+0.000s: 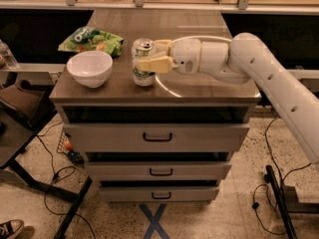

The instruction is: Move 7up can near white bowl

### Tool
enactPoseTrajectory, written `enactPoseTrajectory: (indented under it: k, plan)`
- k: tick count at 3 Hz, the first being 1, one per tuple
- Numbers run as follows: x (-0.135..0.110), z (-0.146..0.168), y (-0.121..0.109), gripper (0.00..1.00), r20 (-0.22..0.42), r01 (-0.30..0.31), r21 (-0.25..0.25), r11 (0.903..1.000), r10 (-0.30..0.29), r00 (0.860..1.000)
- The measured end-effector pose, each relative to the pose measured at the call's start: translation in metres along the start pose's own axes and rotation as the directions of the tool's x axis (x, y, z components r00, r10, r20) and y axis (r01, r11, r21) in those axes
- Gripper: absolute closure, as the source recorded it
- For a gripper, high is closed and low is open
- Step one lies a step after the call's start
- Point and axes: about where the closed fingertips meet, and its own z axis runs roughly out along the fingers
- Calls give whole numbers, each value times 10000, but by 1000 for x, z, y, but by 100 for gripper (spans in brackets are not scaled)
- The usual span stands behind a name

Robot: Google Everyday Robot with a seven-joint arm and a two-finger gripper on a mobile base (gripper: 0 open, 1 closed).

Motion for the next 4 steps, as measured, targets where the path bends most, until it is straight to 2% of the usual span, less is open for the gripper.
enactPoseTrajectory:
  k: [1,2,4]
  plan:
    - [-1,3,1,82,5,0,-52,10000,0,10000]
    - [-1,6,3,51,12,4,-119,9999,-4,10000]
    - [-2,12,6,4,22,11,-216,9998,-10,10000]
